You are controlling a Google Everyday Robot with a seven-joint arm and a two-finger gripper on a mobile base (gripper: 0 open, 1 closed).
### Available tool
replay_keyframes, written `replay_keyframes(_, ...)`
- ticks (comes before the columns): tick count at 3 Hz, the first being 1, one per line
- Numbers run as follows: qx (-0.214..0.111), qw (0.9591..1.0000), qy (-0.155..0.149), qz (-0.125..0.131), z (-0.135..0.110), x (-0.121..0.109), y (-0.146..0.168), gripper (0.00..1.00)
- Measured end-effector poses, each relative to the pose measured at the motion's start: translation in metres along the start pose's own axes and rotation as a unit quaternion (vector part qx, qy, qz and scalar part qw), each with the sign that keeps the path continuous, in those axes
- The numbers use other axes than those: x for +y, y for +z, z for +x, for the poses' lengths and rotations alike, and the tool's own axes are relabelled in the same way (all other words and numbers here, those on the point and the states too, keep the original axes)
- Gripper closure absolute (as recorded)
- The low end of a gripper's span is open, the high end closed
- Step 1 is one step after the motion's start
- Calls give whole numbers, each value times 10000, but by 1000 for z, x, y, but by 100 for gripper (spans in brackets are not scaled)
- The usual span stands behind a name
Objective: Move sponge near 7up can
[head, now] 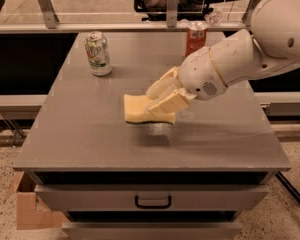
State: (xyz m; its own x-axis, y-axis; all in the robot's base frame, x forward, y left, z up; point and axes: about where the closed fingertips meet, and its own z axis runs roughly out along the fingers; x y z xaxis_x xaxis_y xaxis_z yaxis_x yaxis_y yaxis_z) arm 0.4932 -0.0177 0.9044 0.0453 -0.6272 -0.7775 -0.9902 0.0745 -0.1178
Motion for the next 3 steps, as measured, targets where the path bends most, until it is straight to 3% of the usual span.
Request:
replay_keyframes(1, -130, 9948, 365, 945, -19, -44, -29, 100)
replay_keyframes(2, 57, 9843, 698, 1619, -31, -86, -43, 100)
replay_keyframes(3, 429, 9797, 795, 1792, -38, -115, -27, 100)
